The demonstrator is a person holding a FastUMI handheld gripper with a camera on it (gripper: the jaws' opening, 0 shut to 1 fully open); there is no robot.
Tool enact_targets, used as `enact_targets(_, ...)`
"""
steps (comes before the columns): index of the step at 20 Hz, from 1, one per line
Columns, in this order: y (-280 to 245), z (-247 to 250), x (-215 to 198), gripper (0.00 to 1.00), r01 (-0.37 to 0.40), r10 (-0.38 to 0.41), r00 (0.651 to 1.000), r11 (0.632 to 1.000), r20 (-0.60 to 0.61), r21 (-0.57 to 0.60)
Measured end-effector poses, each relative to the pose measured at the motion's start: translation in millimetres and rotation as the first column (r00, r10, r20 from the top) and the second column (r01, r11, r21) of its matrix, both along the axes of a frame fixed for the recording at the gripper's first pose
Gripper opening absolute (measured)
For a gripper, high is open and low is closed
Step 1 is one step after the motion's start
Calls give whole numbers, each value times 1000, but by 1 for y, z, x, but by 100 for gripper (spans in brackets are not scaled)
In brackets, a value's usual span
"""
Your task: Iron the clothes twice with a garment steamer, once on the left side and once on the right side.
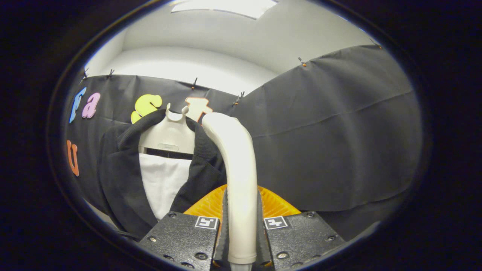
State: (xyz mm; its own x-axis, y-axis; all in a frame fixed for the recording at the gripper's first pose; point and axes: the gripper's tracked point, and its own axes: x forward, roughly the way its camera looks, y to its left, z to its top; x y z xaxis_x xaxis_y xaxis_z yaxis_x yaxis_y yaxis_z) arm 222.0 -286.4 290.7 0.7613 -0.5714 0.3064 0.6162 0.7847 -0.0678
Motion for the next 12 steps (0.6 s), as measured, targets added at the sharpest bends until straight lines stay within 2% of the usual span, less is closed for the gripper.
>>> enact_targets(5, -7, -2, 25, 31, 0, 0, 1000, 1000, -23, 15)
enact_targets(12, -10, -31, 22, 31, 17, -16, 998, 999, -65, 28)
